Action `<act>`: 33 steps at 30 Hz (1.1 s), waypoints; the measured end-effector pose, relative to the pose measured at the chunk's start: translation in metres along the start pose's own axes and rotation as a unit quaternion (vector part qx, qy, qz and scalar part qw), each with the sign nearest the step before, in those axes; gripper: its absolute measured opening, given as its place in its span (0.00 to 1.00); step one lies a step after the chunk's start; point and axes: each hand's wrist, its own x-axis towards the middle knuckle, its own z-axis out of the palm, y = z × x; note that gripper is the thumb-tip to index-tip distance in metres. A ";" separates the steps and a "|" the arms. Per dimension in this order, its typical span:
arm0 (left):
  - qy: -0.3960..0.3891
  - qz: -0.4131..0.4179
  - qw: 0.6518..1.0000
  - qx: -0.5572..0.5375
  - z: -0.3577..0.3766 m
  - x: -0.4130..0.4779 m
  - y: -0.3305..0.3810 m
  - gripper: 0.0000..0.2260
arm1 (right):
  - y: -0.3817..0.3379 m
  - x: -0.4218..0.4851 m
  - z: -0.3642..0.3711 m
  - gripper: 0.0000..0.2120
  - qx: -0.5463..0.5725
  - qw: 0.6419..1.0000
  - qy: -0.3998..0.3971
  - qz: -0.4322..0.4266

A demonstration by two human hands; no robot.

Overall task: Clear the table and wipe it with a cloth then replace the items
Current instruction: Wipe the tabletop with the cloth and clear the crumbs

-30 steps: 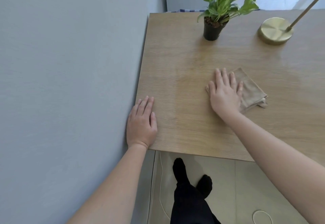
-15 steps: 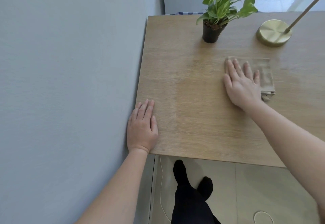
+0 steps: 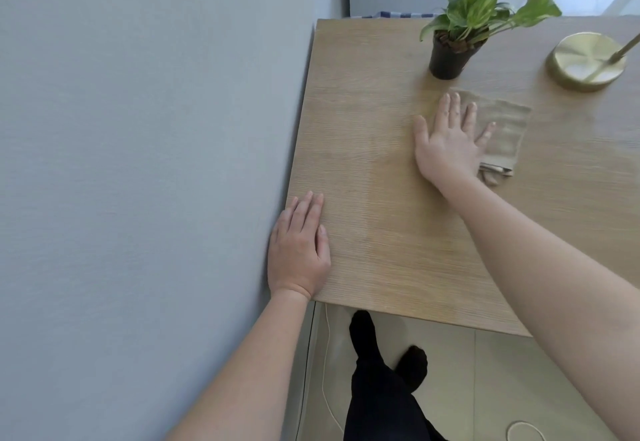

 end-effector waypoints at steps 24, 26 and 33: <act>0.001 0.002 1.000 -0.008 -0.001 0.001 -0.001 0.25 | -0.026 0.001 0.015 0.33 0.013 0.993 -0.004 -0.117; 0.003 0.004 1.000 -0.007 -0.001 0.001 0.000 0.25 | -0.022 -0.002 0.015 0.33 0.022 0.997 0.006 -0.080; 0.006 0.002 1.000 -0.006 -0.002 0.002 0.001 0.25 | -0.117 0.015 0.040 0.32 0.026 0.995 -0.025 -0.095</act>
